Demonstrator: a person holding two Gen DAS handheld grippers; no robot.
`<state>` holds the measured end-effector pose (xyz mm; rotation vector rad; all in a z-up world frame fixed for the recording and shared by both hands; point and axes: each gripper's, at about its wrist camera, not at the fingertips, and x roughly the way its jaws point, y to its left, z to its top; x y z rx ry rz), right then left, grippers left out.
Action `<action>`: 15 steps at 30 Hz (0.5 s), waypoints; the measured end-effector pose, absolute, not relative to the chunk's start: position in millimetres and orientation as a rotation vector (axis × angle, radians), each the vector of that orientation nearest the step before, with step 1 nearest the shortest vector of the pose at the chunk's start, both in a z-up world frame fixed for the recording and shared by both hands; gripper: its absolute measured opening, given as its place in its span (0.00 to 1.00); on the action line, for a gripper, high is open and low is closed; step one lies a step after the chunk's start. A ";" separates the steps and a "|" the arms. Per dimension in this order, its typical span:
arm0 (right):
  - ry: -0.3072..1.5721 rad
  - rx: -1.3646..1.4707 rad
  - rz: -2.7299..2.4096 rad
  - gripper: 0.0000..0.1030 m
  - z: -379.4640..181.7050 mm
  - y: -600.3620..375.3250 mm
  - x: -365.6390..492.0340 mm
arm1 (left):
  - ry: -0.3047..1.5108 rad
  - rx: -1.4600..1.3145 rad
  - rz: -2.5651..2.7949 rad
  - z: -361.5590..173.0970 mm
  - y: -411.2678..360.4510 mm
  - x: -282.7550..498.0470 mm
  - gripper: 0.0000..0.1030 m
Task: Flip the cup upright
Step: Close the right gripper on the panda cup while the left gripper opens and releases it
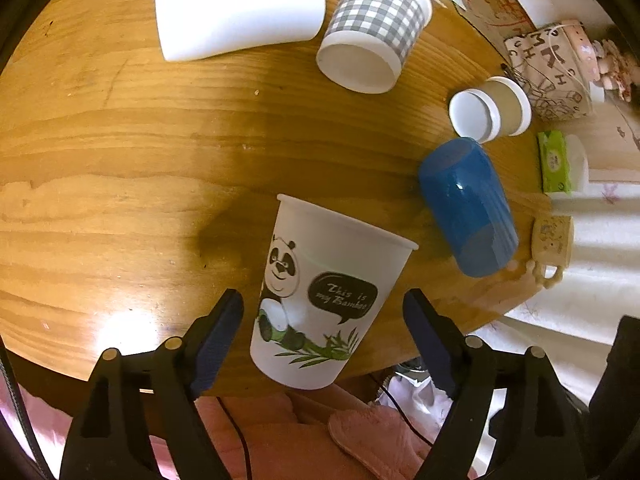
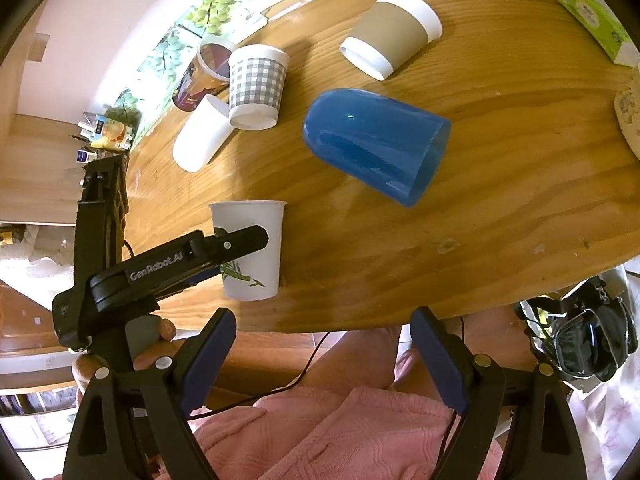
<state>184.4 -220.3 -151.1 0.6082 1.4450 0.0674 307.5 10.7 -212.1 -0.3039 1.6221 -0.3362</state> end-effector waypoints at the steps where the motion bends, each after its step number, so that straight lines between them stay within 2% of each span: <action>1: 1.447 0.608 0.069 0.87 -151.7 -219.0 185.7 | 1.619 -0.304 -0.347 -210.4 10.4 307.4 0.84; 6: 1.452 0.611 0.077 0.87 -153.8 -213.0 190.8 | 1.577 -0.279 -0.397 -198.2 12.2 306.8 0.84; 15: 1.439 0.655 0.085 0.87 -163.7 -202.9 204.2 | 1.395 -0.245 -0.466 -174.4 24.4 303.8 0.84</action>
